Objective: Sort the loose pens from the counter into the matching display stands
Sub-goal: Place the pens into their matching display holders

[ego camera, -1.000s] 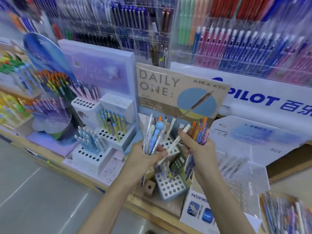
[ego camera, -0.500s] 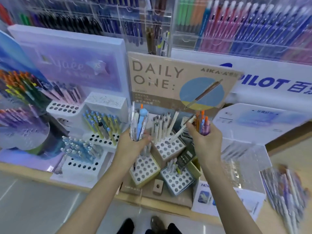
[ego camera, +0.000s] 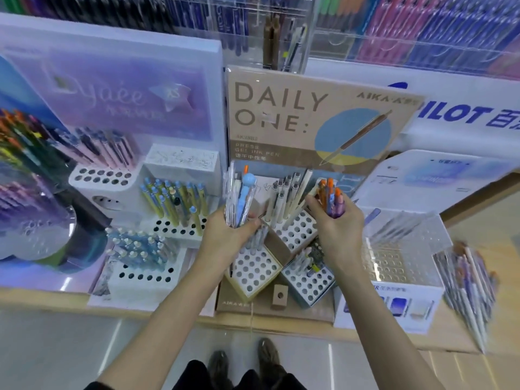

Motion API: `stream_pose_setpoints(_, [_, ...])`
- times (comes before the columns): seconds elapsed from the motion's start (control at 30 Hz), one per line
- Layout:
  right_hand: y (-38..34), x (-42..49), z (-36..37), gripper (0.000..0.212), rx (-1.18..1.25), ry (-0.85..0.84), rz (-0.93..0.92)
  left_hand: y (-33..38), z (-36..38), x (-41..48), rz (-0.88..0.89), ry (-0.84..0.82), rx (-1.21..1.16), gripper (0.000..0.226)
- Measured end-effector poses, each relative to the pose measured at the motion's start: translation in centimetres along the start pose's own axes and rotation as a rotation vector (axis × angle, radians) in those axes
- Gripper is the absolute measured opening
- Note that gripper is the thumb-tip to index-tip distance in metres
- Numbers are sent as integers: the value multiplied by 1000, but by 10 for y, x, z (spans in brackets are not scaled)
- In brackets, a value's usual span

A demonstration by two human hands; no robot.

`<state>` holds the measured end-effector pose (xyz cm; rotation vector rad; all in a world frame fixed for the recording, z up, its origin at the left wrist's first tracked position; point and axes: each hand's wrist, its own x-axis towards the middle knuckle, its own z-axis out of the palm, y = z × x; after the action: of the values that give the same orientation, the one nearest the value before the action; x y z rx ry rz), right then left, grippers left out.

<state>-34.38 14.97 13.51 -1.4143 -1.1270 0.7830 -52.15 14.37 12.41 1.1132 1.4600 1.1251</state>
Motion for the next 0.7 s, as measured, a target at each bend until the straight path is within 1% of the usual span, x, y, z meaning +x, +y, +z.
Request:
stream_pose_setpoints(0.03, [1, -1, -1, 17, 0, 3, 3, 0, -1, 0, -1, -3, -7, 18])
stream_pose_setpoints(0.17, [5, -5, 4, 28, -64, 8, -22, 0, 0, 1, -2, -9, -16, 17])
stream_pose_setpoints(0.23, [9, -8, 7, 28, -57, 1, -25, 0, 0, 3, -2, -10, -22, 17])
stream_pose_setpoints(0.3, [13, -11, 8, 22, -73, -37, -38, 0, -1, 4, -2, -17, -16, 18])
stream_pose_setpoints(0.37, [16, -15, 10, 17, -118, -109, -44, -1, -2, 5, 3, -20, -16, 19])
stream_pose_setpoints(0.43, [18, -18, 14, 20, -175, -156, -77, -1, -3, 6, 8, -22, -25, 20])
stream_pose_setpoints(0.57, [21, -19, 22, 19, -271, -120, -125, 0, -1, 6, 28, -20, -45, 22])
stream_pose_setpoints(0.63, [23, -17, 23, 21, -352, -103, -152, 2, 1, 7, 39, -18, -60, 22])
stream_pose_setpoints(0.7, [23, -17, 22, 25, -375, -113, -151, 4, 4, 7, 47, -19, -78, 21])
